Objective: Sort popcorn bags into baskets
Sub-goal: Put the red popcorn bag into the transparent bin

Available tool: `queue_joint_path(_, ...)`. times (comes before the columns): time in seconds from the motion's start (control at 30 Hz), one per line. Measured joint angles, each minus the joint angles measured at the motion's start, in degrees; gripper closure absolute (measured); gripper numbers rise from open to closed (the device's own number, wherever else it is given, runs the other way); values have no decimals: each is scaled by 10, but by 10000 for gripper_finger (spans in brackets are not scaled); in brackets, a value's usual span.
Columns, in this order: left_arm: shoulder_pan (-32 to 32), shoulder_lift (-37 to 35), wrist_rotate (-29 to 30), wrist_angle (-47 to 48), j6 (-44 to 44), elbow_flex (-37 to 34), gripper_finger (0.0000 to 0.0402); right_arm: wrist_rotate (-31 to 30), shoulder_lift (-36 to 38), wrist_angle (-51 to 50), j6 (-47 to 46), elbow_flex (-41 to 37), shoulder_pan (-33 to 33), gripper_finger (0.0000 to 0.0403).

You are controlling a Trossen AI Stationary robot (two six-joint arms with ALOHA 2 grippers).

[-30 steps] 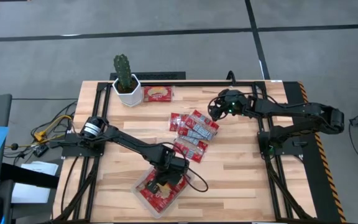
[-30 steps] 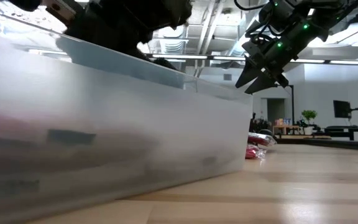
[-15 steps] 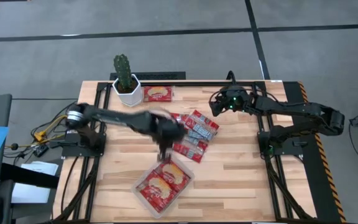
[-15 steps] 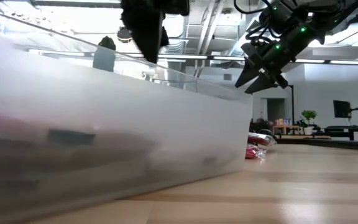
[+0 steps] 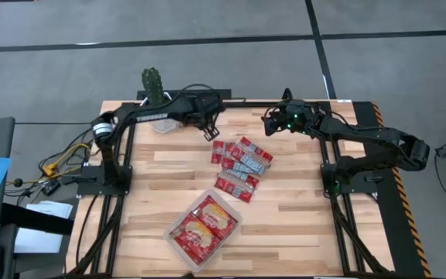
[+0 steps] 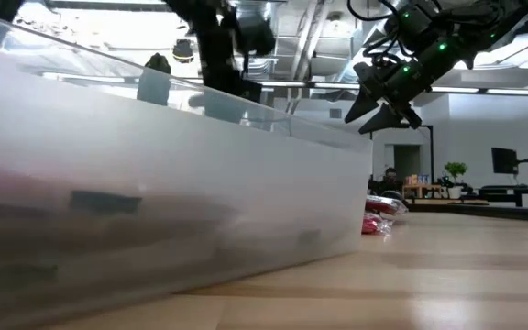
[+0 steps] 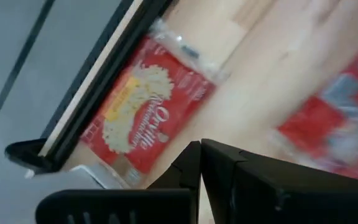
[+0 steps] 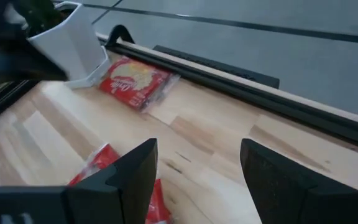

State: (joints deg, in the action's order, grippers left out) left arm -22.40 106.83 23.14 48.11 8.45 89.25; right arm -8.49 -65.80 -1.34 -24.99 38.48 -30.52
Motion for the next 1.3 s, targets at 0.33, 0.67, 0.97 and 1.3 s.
queue_joint_path(0.33, -81, 69, -72, -53, -27, 1, 401, -4, 0, 2, 0, 0, -40, 148)
queue_joint_path(0.67, -91, 125, -114, -21, 1, 1, 401, -4, 0, 2, 0, 0, -73, 148)
queue_joint_path(0.97, -52, 118, -250, 13, 41, 1, 401, 17, 0, 1, 16, 0, -79, 148)
queue_joint_path(1.3, -46, 99, -65, -18, 57, 2, 401, 22, 0, 1, 30, 0, -79, 148)
